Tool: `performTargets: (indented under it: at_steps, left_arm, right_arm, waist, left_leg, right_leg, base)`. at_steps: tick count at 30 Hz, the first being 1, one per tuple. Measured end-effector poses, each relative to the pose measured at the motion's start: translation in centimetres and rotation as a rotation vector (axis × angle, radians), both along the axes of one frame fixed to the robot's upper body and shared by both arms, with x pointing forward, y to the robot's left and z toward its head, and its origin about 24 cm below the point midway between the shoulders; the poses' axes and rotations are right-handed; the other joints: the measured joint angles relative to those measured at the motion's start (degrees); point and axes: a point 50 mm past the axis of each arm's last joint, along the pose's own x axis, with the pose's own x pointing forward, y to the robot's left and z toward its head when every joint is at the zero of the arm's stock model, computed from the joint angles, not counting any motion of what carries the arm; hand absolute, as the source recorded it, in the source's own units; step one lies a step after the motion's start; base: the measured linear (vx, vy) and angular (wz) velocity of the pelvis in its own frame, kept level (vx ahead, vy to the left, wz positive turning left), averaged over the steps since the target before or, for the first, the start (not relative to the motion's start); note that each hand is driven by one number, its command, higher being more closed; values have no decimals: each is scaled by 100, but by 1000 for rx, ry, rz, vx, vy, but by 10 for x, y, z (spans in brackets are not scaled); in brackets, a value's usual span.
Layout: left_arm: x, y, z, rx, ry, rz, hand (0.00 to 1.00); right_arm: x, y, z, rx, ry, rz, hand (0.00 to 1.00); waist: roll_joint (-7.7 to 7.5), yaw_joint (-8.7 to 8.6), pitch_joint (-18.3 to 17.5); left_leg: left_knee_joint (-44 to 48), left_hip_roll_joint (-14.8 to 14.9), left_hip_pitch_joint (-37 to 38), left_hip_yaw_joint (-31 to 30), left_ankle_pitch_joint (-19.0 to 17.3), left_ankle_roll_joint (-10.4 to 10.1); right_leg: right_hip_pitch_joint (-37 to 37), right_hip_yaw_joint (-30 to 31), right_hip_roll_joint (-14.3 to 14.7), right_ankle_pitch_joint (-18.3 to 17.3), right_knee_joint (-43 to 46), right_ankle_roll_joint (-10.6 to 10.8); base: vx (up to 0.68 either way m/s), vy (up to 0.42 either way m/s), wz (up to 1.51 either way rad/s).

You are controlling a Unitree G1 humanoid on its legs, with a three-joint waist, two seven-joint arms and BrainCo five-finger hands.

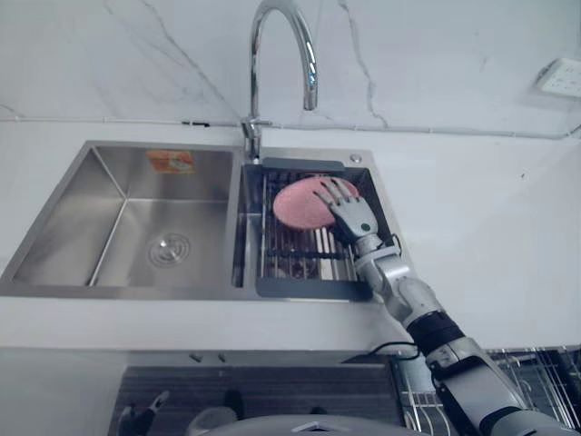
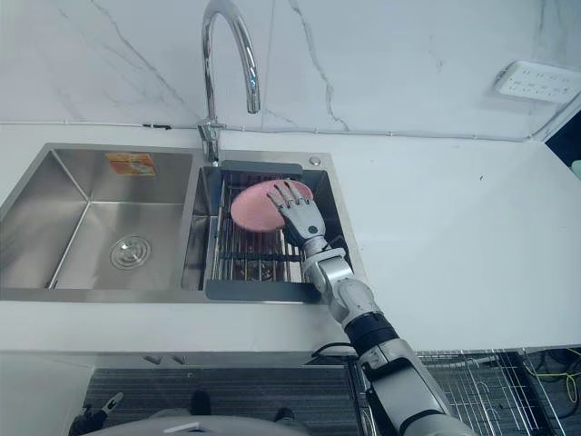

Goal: Walk over to the sink, pick up the cup, carry it to the dishwasher, place the cup inside the dishwasher, then close the dishwasher door

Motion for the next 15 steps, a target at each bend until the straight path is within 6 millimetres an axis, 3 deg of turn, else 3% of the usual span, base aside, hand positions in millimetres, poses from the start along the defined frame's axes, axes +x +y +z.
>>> performTargets:
  at_steps: [15]
  left_arm:
    - [2,-4,-1,-20,4,-12,0]
  right_arm:
    - [-1,3,-12,-34,129,30,0]
  waist:
    - [9,13,-6]
  left_leg:
    - [-1,-11,-31,-92,9,9]
  right_leg:
    - [30,-118,0,0,-30,0]
  base:
    - [-1,-1,2]
